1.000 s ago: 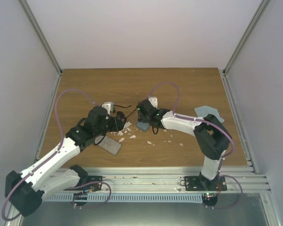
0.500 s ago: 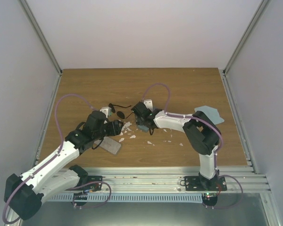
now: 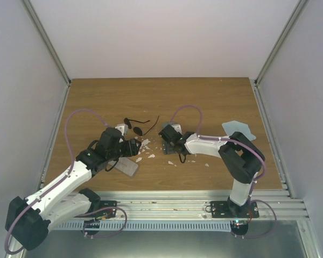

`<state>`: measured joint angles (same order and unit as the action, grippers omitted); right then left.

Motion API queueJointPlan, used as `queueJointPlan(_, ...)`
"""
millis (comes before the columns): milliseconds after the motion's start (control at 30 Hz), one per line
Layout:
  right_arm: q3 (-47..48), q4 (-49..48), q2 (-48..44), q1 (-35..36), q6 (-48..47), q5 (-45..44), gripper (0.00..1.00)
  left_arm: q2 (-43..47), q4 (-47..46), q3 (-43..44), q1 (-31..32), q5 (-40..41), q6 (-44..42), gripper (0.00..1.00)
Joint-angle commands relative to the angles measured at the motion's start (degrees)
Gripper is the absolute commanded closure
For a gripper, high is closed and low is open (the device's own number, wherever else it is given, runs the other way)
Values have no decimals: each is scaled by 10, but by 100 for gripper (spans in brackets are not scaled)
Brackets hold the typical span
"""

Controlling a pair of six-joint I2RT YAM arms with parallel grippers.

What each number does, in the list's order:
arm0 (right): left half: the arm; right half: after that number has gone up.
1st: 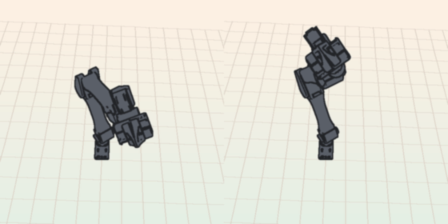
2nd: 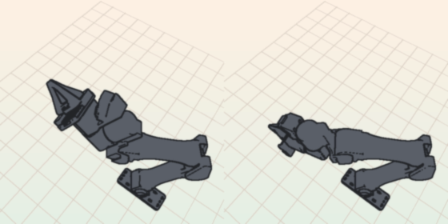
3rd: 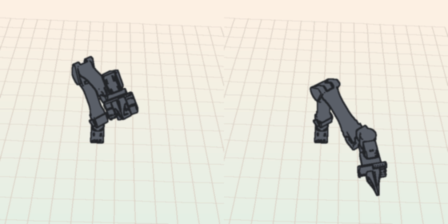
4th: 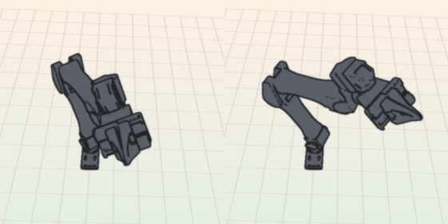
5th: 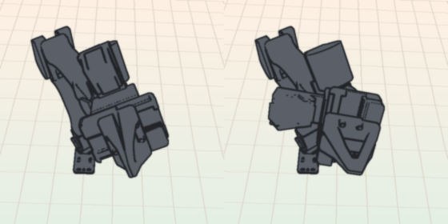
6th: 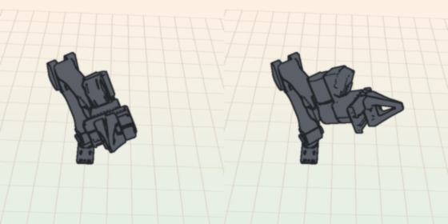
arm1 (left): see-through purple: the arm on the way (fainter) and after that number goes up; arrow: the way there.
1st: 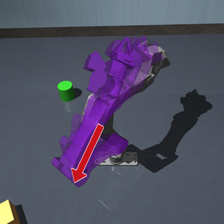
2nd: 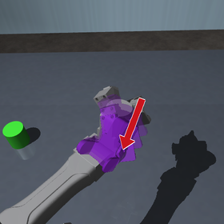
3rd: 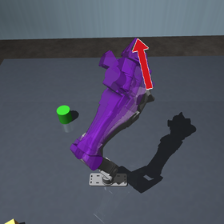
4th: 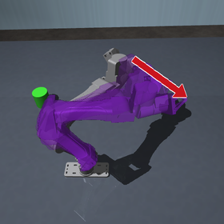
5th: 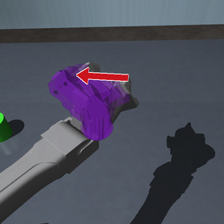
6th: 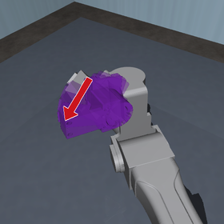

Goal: Organize the sunglasses
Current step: Pick up the sunglasses case from the center of the board.

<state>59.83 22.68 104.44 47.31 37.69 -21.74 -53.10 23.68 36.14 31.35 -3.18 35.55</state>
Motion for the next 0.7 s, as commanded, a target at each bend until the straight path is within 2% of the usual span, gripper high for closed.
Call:
queueJointPlan(0,-14,1,-19,2,5,30,12,-10,-39,-6,-5,-12,7,31)
queueJointPlan(200,-31,-11,-13,2,23,58,36,-11,-37,-9,-5,-16,13,31)
queueJointPlan(300,-30,-12,-13,1,29,45,42,-9,-37,-12,-5,-18,15,31)
queueJointPlan(467,-18,-22,-42,-19,-1,21,44,-10,-39,-11,-5,-23,17,30)
queueJointPlan(667,0,-64,-65,-103,-62,49,44,-17,-45,-4,-6,-33,18,30)
